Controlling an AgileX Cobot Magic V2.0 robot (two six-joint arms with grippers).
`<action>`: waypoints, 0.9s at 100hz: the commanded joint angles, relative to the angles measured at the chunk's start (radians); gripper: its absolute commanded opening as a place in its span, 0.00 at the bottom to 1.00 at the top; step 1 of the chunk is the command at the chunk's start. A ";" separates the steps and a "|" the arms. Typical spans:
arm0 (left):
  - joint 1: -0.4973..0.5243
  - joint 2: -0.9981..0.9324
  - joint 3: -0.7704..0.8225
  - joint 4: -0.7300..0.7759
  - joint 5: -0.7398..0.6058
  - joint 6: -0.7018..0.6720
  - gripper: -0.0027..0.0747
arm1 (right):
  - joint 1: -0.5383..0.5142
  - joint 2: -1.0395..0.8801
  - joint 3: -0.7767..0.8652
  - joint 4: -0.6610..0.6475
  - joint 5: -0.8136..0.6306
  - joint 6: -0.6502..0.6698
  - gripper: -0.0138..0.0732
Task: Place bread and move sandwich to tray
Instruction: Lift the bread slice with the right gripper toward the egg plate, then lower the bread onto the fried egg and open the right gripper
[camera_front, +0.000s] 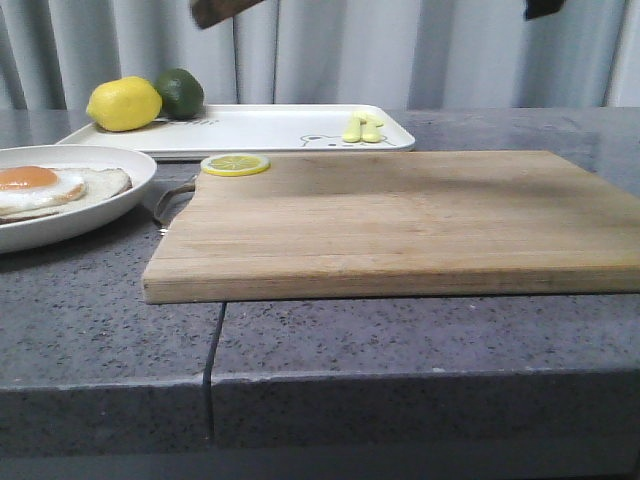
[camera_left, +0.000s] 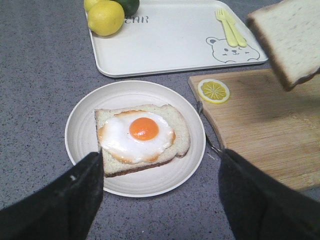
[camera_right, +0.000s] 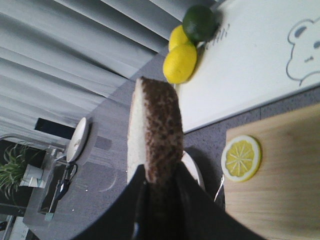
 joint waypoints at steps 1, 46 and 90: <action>-0.001 0.011 -0.031 -0.023 -0.059 0.001 0.63 | 0.098 0.025 -0.048 0.087 -0.115 -0.028 0.09; -0.001 0.011 -0.031 -0.023 -0.059 0.001 0.63 | 0.326 0.346 -0.365 0.109 -0.127 -0.028 0.09; -0.001 0.011 -0.031 -0.023 -0.059 0.001 0.63 | 0.366 0.486 -0.473 0.117 -0.115 -0.021 0.09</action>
